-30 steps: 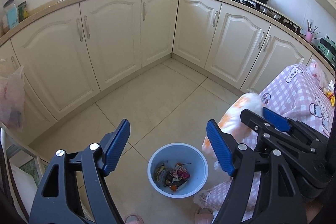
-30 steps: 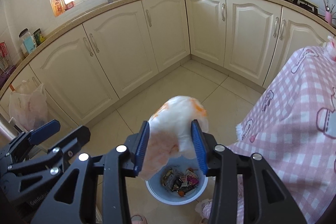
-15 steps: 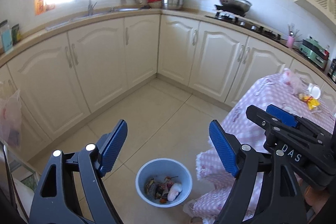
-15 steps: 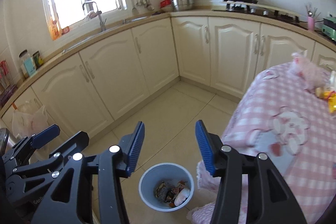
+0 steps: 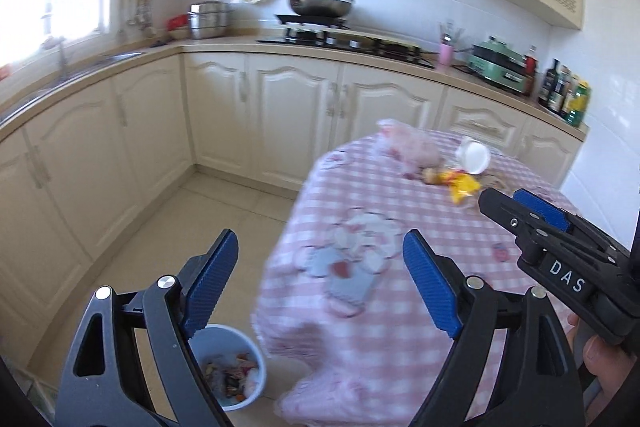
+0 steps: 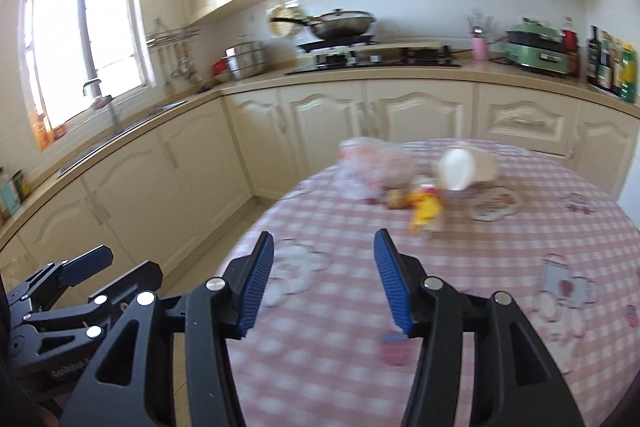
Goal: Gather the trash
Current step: 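Move both open tools back over the table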
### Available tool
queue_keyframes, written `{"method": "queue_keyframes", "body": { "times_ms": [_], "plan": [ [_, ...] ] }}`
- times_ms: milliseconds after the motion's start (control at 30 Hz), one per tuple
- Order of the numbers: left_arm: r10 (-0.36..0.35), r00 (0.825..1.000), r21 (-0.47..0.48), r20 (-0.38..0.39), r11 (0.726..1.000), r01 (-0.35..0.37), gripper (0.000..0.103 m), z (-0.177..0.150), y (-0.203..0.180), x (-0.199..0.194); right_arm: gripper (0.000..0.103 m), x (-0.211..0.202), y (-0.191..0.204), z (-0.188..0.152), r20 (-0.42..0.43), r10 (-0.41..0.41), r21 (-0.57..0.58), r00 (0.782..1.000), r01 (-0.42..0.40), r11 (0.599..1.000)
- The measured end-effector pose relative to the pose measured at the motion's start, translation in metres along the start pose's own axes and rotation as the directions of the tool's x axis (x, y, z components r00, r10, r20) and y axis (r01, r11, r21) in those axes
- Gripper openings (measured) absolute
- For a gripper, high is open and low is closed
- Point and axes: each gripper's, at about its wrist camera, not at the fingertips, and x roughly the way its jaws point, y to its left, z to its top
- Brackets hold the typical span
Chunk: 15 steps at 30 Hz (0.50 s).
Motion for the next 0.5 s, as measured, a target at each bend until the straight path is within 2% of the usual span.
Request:
{"method": "queue_keyframes", "body": {
  "times_ms": [267, 500],
  "plan": [
    [-0.101, 0.991, 0.071, -0.085, 0.992, 0.108, 0.081, 0.012, -0.084, 0.055, 0.052, -0.001, -0.121, 0.001, -0.037, -0.126, 0.145, 0.991, 0.130, 0.981],
    [-0.154, 0.975, 0.088, -0.159, 0.982, 0.169, 0.081, 0.026, -0.135, 0.110, 0.052, 0.021, -0.168, 0.005, -0.073, -0.149, 0.194, 0.986, 0.161, 0.968]
  ]
}}
